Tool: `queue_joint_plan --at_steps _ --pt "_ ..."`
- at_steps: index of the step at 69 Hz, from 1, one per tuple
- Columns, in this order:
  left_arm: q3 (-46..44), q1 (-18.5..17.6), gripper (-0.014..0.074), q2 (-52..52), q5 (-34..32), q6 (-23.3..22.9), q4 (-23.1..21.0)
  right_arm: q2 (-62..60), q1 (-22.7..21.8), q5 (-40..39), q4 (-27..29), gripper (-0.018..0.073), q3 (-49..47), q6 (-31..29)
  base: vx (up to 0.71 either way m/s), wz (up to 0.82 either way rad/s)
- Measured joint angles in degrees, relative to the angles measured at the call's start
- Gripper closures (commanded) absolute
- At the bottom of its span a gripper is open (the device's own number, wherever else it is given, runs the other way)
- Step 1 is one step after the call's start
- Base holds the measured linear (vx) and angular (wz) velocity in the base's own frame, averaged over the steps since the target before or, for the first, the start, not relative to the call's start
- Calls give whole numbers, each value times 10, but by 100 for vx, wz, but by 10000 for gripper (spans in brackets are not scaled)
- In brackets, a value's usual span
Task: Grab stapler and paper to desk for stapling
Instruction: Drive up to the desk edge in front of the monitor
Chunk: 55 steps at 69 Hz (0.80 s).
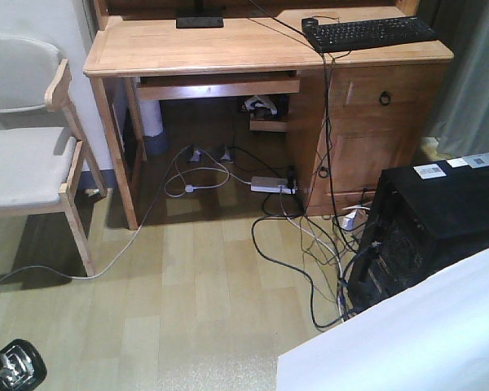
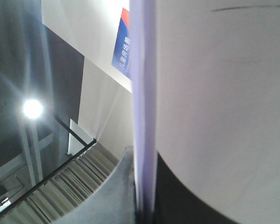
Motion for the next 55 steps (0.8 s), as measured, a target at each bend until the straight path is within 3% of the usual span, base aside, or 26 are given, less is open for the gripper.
queue_joint_plan --at_steps 55 --pt "0 0 603 0 0 0 0 0 0 0 0 562 0 0 21 1"
